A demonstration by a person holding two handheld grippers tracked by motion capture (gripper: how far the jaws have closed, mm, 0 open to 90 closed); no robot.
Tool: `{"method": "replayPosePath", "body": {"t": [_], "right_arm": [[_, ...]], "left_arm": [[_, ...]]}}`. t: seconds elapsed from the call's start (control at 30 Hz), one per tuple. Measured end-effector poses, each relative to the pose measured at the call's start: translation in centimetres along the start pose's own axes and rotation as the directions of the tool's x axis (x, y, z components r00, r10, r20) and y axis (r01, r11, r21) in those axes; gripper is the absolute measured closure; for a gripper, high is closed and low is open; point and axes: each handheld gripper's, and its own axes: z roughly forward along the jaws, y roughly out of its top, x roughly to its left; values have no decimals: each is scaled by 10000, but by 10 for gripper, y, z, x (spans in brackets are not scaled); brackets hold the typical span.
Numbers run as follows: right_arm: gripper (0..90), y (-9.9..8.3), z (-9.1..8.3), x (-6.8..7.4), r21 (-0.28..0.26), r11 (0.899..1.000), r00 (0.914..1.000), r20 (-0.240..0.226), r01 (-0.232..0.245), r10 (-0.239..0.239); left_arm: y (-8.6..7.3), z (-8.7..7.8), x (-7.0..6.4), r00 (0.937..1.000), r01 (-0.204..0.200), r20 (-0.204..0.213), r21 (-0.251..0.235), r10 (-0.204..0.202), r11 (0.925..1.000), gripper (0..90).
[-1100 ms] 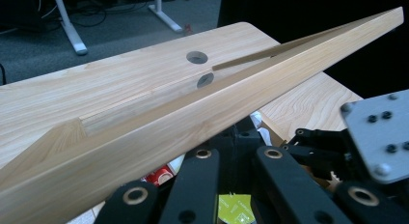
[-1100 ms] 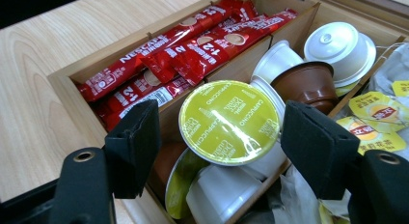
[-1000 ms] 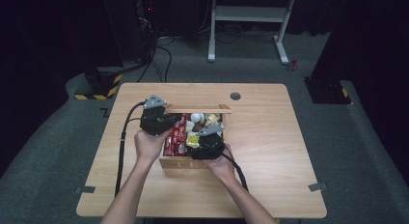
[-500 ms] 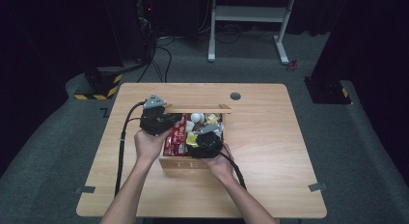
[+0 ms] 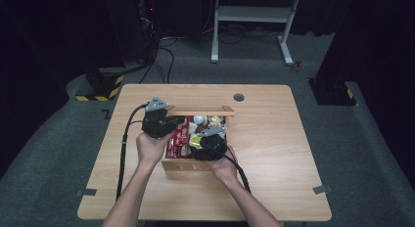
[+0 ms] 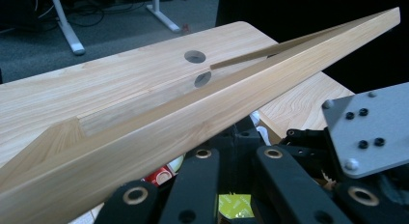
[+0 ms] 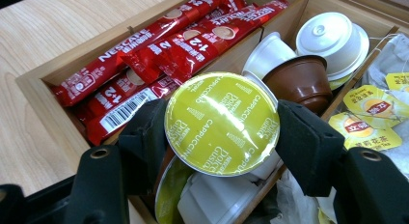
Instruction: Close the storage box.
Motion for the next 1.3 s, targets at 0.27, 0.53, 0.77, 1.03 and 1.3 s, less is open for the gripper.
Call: {"method": "replayPosePath", "body": {"t": [0.27, 0.53, 0.77, 1.03, 1.3], "right_arm": [[375, -1, -11, -3, -352, 9992, 9998, -64, -189, 187], [375, -4, -24, -9, -557, 9977, 9991, -175, -395, 386], [375, -6, -31, -15, -664, 9966, 9986, -196, -498, 486], [375, -10, -41, -23, -674, 9956, 9975, -338, -648, 627], [375, -15, -50, -35, -685, 9942, 9965, -178, -830, 820]], "left_arm": [[-2, 0, -1, 10000, 44, 12, -24, -44, 10000, 900], [-2, 0, -1, 10000, 52, -35, -38, -52, 10000, 900], [-2, 0, -1, 10000, 71, -23, -38, -72, 10000, 900], [-3, 0, -1, 10000, 20, -44, -73, -21, 10000, 900], [-3, 0, -1, 10000, -20, -22, -36, 20, 10000, 900]]}}
